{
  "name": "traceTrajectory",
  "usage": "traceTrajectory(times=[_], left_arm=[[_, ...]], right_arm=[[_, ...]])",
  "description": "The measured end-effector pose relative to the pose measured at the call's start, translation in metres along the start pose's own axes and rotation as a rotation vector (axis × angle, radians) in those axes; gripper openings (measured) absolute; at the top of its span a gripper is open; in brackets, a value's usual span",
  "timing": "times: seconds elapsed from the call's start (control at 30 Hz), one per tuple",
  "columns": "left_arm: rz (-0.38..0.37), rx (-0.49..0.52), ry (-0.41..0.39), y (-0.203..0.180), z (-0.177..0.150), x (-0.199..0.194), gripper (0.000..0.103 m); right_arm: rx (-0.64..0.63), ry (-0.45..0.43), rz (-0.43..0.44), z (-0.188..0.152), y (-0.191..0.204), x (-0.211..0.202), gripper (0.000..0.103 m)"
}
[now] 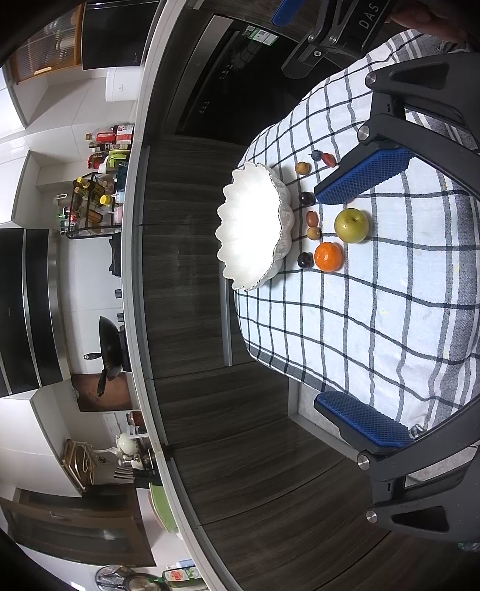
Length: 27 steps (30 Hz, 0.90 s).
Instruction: Organize fruits
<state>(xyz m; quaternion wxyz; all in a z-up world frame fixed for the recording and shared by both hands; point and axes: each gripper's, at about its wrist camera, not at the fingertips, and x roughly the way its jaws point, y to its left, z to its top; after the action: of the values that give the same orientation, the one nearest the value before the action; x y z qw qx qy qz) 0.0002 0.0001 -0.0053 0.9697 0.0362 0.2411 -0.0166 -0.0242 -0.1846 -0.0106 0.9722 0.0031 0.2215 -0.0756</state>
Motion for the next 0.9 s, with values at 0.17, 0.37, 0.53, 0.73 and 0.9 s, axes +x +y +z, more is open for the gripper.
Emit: traceTrajectory(times=[0.17,0.37,0.53,0.73,0.9], left_arm=[[0.0,0.0,0.001,0.0,0.0,0.0,0.103],[-0.001,0.005,-0.009,-0.001,0.001,0.001,0.103],[-0.009,0.007,0.003,-0.004,0.004,0.007,0.103],[0.004,0.017,0.016,-0.006,0.009,0.017,0.103],[-0.002,0.041,0.019,-0.007,0.017,0.026,0.103]], right_arm=[[0.0,0.001,0.0,0.0,0.0,0.0,0.102],[0.007,0.006,-0.001,-0.001,0.001,0.002,0.102],[0.015,0.016,0.0,0.001,0.002,0.007,0.102],[0.01,0.035,0.0,0.004,0.002,0.017,0.102],[0.002,0.037,-0.007,0.011,0.004,0.025,0.102]])
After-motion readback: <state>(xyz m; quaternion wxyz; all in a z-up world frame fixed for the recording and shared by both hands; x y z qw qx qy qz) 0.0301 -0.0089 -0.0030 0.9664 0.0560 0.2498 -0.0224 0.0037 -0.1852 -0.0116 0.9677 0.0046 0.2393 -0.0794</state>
